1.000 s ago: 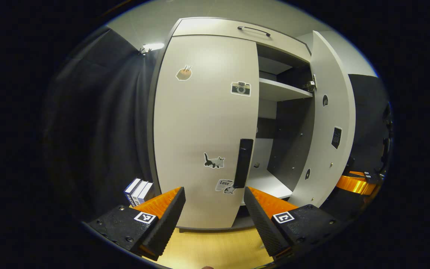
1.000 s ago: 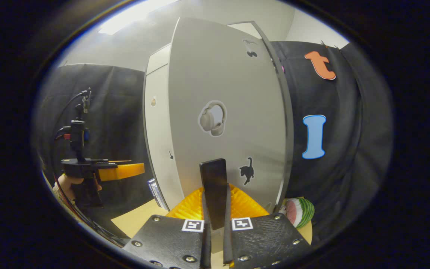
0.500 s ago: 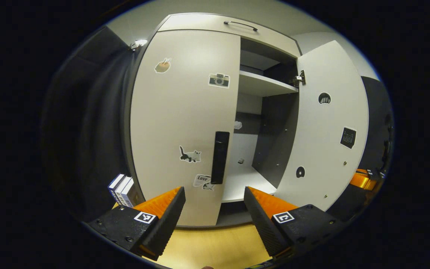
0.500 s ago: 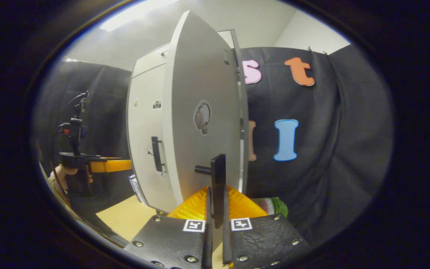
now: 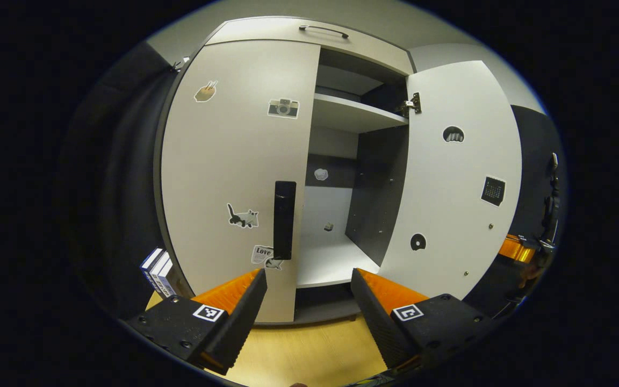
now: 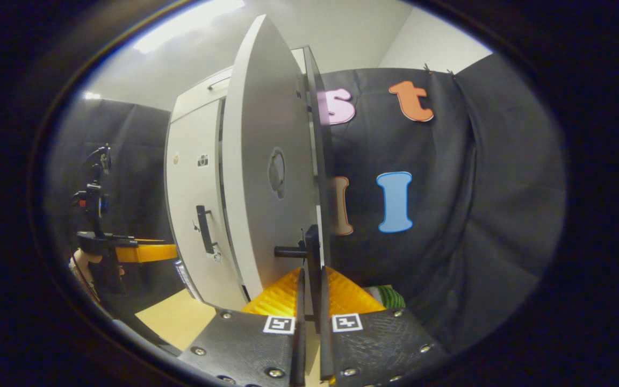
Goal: Open the right door of the double-door shoe cabinet with the right hand, and open the left door with the left hand.
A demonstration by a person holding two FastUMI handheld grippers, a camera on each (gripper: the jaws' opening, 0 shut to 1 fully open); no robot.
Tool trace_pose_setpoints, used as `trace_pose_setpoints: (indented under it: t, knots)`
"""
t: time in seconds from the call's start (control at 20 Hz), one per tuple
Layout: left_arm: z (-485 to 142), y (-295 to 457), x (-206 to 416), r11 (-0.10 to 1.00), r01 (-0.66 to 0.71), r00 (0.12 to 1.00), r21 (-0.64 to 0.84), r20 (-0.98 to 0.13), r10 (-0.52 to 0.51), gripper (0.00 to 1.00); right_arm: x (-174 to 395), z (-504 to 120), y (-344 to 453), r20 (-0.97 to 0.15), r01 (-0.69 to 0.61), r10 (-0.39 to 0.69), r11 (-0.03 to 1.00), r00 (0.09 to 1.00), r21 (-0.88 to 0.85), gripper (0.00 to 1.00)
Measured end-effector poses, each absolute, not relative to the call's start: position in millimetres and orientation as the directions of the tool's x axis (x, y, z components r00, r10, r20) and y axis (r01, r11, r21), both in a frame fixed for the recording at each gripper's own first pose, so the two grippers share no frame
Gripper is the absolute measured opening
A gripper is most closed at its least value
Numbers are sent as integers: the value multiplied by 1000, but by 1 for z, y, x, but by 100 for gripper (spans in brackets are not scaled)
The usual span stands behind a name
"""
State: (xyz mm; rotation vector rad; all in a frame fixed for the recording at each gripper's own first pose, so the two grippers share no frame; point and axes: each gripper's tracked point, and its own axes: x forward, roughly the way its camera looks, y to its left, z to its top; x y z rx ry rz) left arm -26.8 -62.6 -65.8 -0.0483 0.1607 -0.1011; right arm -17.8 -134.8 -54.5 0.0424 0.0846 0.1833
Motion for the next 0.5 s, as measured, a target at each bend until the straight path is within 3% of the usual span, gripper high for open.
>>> trace_pose_setpoints:
  t: [0.15,0.2,0.25,0.5]
  knots:
    - [-67,-52,-22,996,66,984,-55,-160,-74,98,-19,-59,-140,-111,-153,158,987,981,55,10]
    - [-67,-48,-18,997,55,985,-56,-160,-63,98,-23,-60,-138,-115,-149,155,987,981,55,4]
    - [-67,-46,-14,997,46,985,-57,-162,-55,98,-27,-58,-139,-115,-140,144,989,983,48,10]
    - [-67,-37,18,998,26,987,-51,-155,-34,98,-65,-49,-151,-79,-71,72,997,994,16,6]
